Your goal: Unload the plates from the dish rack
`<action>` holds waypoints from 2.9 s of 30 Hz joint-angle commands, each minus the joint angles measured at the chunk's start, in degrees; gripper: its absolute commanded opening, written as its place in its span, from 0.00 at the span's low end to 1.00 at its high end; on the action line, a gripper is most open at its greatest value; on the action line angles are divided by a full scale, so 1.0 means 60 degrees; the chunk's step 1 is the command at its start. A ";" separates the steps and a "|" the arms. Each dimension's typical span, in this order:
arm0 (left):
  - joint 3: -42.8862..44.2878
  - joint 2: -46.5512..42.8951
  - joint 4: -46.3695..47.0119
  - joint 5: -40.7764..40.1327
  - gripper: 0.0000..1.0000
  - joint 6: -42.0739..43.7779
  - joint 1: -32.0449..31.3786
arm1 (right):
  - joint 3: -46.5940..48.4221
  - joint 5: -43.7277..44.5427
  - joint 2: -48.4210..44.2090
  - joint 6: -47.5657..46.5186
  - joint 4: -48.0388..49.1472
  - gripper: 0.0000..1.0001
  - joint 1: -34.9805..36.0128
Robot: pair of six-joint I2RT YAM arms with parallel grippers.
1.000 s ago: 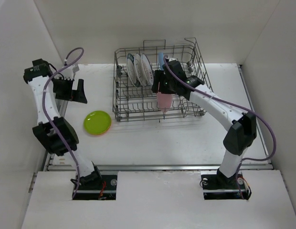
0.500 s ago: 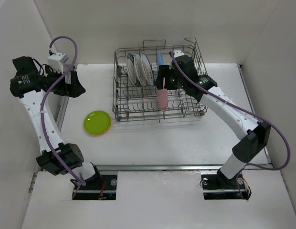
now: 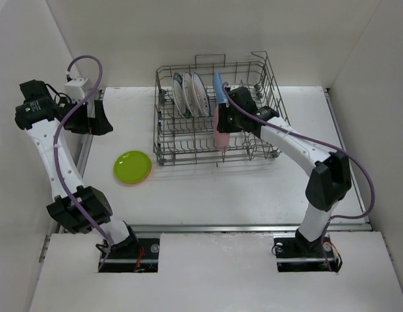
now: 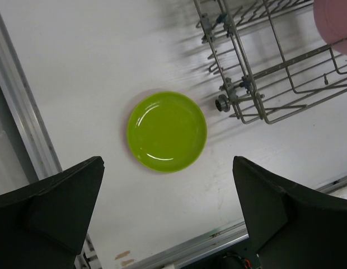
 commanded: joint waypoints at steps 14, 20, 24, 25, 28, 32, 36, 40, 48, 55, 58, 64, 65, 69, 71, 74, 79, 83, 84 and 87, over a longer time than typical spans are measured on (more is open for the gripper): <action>-0.1530 -0.1125 -0.0219 -0.1360 1.00 0.1022 -0.0347 | 0.1258 0.1646 -0.1384 -0.1450 0.1042 0.00 0.0965; -0.1530 -0.1037 -0.0321 -0.1067 1.00 0.0918 -0.0347 | 0.1056 0.2700 -0.2044 -0.2402 0.1845 0.00 0.1961; -0.1647 -0.1037 -0.0321 -0.1067 1.00 0.0918 -0.0347 | 0.0864 0.3302 -0.1928 -0.2651 0.2228 0.00 0.2064; -0.1647 -0.1037 -0.0321 -0.1067 1.00 0.0918 -0.0347 | 0.0864 0.3404 -0.1666 -0.2739 0.2229 0.00 0.2064; -0.1734 -0.1125 -0.0409 -0.1067 1.00 0.0918 -0.0347 | 0.1126 0.4107 -0.1051 -0.2858 0.2375 0.00 0.2064; -0.1823 -0.1125 -0.0789 -0.1067 1.00 0.0918 -0.0347 | 0.2004 0.4519 -0.0420 -0.2770 0.2084 0.00 0.1963; -0.2203 -0.1125 -0.0981 -0.0980 1.00 0.0918 -0.0347 | 0.2461 0.4622 -0.0228 -0.1939 0.1526 0.00 0.1700; -0.2511 -0.1315 -0.0981 -0.0877 1.00 0.0918 -0.0347 | 0.2373 0.3334 -0.0418 -0.0315 0.1438 0.00 0.1113; -0.2774 -0.1403 -0.0981 -0.0789 1.00 0.0918 -0.0347 | 0.3394 0.2497 -0.0623 0.1915 0.0477 0.00 0.1024; -0.3228 -0.1696 -0.0981 -0.0892 1.00 0.0830 -0.0347 | 0.1394 0.2788 -0.1721 0.3222 0.0471 0.00 0.1024; -0.3229 -0.1784 -0.0981 -0.0979 1.00 0.0933 -0.0347 | 0.1391 0.2907 -0.1867 0.2464 0.0790 0.00 0.1024; -0.2936 -0.1696 -0.0981 -0.0979 1.00 0.0933 -0.0347 | 0.1303 0.2337 -0.2732 -0.1340 0.1586 0.00 0.3145; -0.2849 -0.1595 -0.0981 -0.0979 1.00 0.0831 -0.0347 | 0.0984 0.2786 -0.2863 -0.1740 0.1178 0.00 0.4004; -0.2761 -0.1507 -0.0981 -0.1184 1.00 0.0742 -0.0347 | 0.0309 0.5577 -0.2151 -0.2477 -0.1178 0.00 0.6100; -0.2761 -0.1506 -0.0849 -0.1432 1.00 0.0407 -0.0347 | 0.0220 0.6492 -0.1607 -0.1765 -0.2452 0.00 0.6763; -0.2658 -0.1506 -0.0497 -0.1637 1.00 0.0026 -0.0347 | 0.0219 0.7257 -0.0625 -0.0476 -0.4359 0.00 0.7936; -0.2658 -0.1594 -0.0277 -0.1537 1.00 -0.0298 -0.0347 | 0.0118 0.7186 0.0664 0.1271 -0.5636 0.00 0.8627; -0.3241 -0.1799 0.0146 -0.1448 1.00 -0.0619 -0.0347 | 0.0493 0.7272 0.2098 0.1974 -0.5753 0.00 0.8525; -0.3374 -0.1915 0.0147 -0.1318 1.00 -0.0620 -0.0347 | 0.0730 0.7273 0.2725 0.2194 -0.5856 0.04 0.8379; -0.3580 -0.2004 0.0235 -0.1228 1.00 -0.0620 -0.0347 | 0.0893 0.6996 0.3301 0.2577 -0.5376 0.24 0.8073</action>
